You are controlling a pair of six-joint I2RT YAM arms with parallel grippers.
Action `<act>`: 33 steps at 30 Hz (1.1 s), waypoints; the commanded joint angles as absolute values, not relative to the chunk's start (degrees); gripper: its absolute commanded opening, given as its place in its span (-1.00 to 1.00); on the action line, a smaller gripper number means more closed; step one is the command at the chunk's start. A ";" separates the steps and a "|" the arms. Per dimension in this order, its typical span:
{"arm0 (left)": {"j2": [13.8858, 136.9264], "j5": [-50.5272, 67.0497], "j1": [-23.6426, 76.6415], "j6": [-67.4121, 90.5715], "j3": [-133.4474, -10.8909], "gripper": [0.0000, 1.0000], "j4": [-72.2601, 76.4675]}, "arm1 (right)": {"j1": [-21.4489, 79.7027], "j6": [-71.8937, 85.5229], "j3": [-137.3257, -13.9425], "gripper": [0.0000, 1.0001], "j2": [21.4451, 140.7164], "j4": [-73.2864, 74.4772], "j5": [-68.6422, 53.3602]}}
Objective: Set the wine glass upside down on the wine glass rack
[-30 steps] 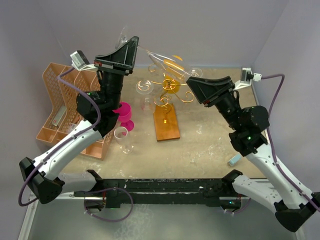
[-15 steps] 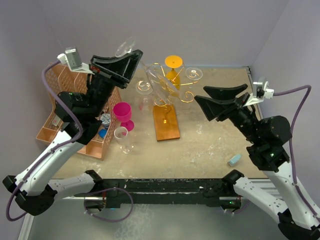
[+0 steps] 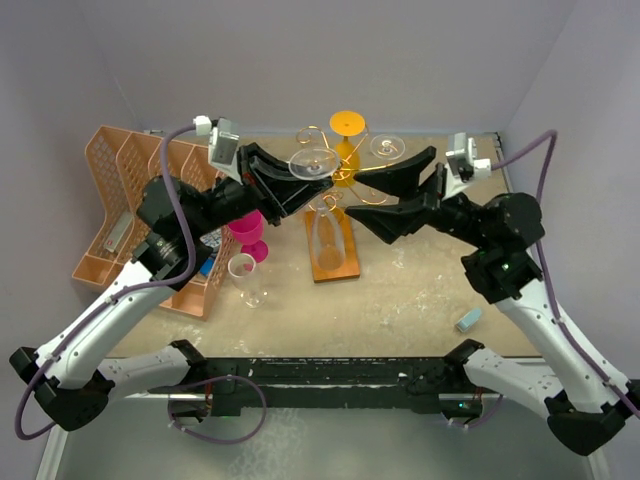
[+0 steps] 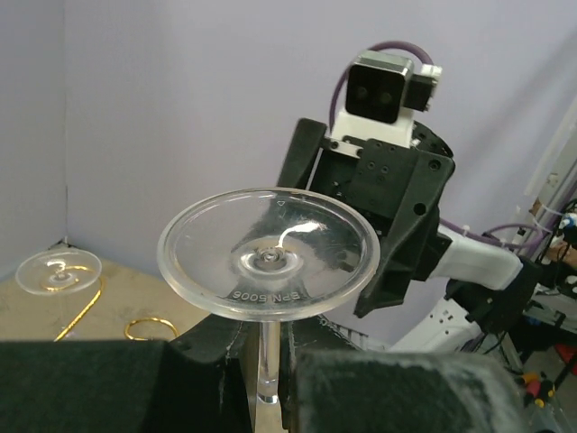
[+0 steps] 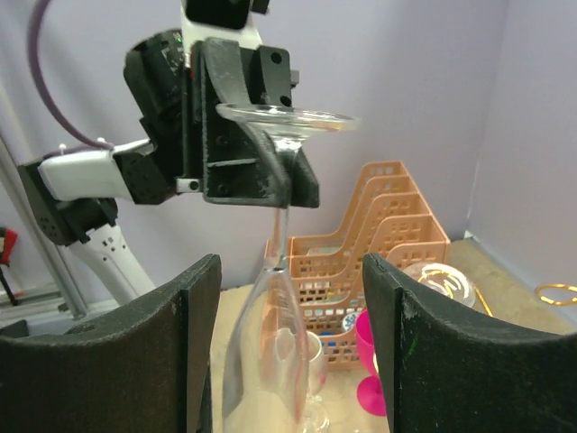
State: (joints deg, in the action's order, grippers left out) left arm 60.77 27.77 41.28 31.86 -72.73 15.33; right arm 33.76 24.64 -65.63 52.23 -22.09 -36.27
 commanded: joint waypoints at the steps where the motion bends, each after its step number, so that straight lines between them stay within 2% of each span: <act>1: 59.87 31.93 41.15 30.31 -71.90 -1.00 18.02 | 34.52 26.72 -64.62 0.33 54.66 -28.73 -41.21; 10: 60.31 35.97 41.20 30.01 -71.58 -1.00 17.61 | 38.64 26.69 -62.62 0.27 57.66 -30.30 -41.77; 20: 60.20 41.53 41.19 31.89 -69.85 -1.00 19.80 | 42.39 28.78 -62.26 -0.04 61.06 -34.25 -41.97; 24: 60.21 41.16 41.17 31.99 -69.69 -1.00 19.87 | 44.42 29.02 -62.12 -0.25 62.25 -34.55 -41.87; 26: 60.12 41.09 41.15 31.97 -69.54 -1.00 19.86 | 44.94 29.62 -61.43 -0.47 62.17 -35.50 -41.95; 29: 59.74 40.39 41.22 31.90 -69.26 -1.00 19.71 | 45.25 30.57 -59.83 -0.95 61.08 -36.28 -40.33; 33: 59.03 39.13 41.17 31.63 -68.97 -0.98 18.86 | 45.36 31.15 -56.88 -1.00 58.84 -36.19 -35.82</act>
